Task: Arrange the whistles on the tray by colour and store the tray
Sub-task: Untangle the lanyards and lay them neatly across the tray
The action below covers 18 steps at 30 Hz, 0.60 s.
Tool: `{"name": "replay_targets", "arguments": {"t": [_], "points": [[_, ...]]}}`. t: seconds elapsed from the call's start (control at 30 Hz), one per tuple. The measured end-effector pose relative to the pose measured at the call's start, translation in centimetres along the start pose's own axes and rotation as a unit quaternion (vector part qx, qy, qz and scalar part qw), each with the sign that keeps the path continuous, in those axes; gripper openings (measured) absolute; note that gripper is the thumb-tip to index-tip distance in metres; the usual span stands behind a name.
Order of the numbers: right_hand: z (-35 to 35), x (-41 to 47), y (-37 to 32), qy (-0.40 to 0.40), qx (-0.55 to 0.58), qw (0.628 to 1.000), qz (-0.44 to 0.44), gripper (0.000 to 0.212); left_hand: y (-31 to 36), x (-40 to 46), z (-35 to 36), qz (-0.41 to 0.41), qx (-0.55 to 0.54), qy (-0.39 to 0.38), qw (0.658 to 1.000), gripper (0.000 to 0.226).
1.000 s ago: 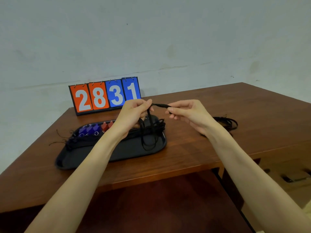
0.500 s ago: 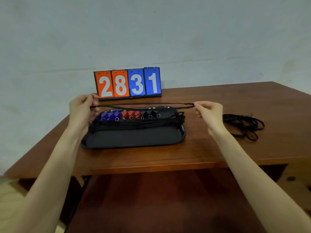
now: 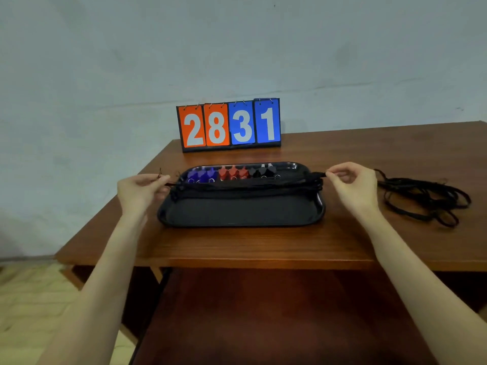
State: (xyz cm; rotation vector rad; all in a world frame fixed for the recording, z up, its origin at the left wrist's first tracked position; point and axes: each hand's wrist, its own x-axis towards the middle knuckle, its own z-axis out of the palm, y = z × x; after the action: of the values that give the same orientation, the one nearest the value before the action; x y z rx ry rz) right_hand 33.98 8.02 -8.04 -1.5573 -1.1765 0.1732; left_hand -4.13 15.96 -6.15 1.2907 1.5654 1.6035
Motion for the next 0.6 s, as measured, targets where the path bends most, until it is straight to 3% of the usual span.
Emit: {"name": "replay_targets", "arguments": {"t": [0.2,0.6], "points": [[0.5,-0.4,0.3,-0.063,-0.083,0.992,-0.065,0.009,-1.8,1.1,-0.8,0.059,0.215,-0.018,0.975,0.023],[0.7,0.1,0.7,-0.094,-0.199,0.972,-0.084,0.006,-2.2,1.9,0.0,0.096,0.297,-0.044,0.949,0.022]]}}
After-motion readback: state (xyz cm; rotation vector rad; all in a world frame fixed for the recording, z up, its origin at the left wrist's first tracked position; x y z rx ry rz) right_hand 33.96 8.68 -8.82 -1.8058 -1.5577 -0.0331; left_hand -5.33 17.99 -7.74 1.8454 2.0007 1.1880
